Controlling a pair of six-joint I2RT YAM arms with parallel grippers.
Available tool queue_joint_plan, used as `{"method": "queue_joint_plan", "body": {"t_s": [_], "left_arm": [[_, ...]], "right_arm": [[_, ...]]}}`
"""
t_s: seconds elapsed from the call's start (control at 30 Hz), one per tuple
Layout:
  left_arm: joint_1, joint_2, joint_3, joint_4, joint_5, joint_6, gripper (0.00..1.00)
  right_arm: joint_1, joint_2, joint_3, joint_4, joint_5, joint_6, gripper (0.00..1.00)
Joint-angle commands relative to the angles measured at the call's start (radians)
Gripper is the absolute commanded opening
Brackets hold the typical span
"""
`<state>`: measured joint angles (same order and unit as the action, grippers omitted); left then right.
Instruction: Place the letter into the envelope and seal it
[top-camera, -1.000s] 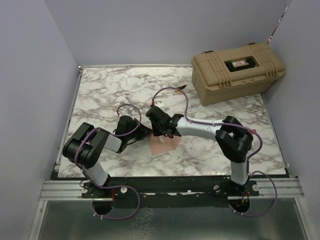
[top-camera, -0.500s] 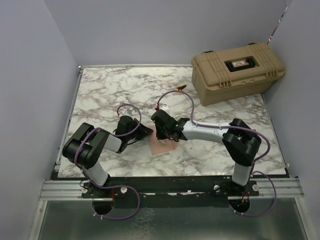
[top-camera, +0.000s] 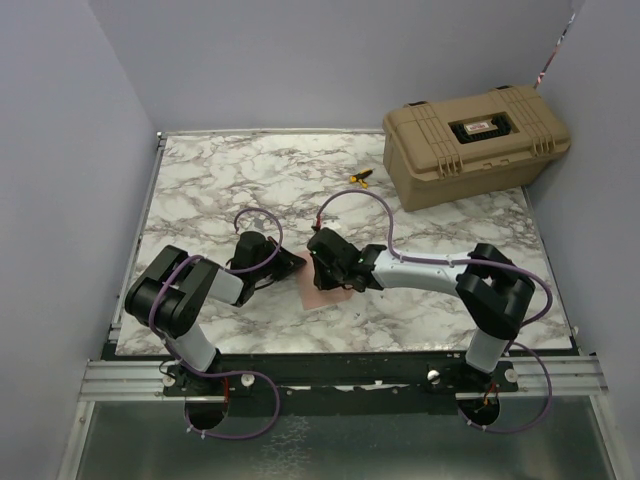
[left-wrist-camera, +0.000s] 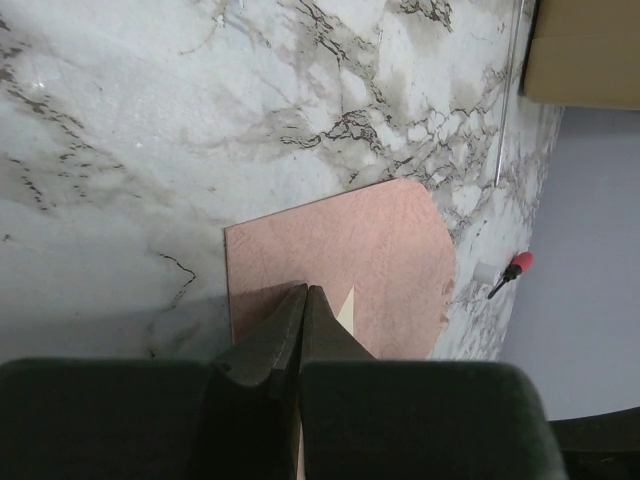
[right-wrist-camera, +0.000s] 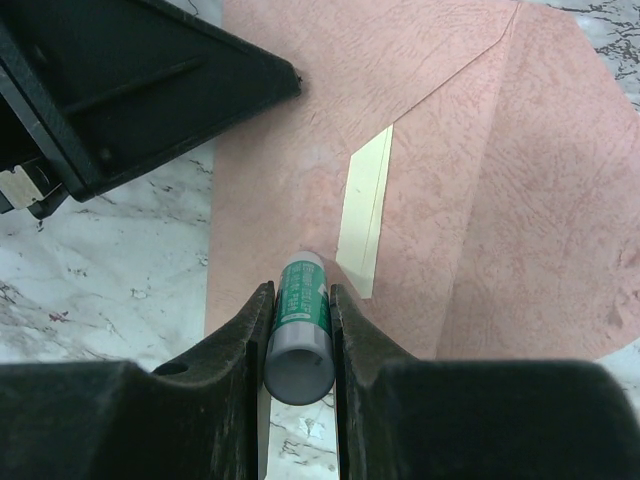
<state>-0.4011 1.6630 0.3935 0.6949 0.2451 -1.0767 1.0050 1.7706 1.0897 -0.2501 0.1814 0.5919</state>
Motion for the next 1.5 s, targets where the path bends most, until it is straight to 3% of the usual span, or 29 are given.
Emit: {"method": "queue_joint_plan", "body": {"t_s": [0.0, 0.6, 1.23, 1.47], "left_arm": [[0.001, 0.062, -0.045, -0.250, -0.116, 0.061, 0.00], [0.001, 0.066, -0.041, -0.250, -0.102, 0.066, 0.00], [0.001, 0.069, -0.048, -0.248, -0.122, 0.048, 0.00], [0.000, 0.067, -0.052, -0.242, -0.121, 0.043, 0.00]], "right_arm": [[0.013, 0.053, -0.027, -0.156, 0.012, -0.004, 0.00], [-0.071, 0.166, 0.129, -0.112, 0.085, -0.038, 0.01], [-0.006, 0.014, -0.095, -0.058, -0.092, -0.044, 0.01], [-0.007, 0.052, -0.054, -0.049, 0.000, -0.045, 0.00]]}}
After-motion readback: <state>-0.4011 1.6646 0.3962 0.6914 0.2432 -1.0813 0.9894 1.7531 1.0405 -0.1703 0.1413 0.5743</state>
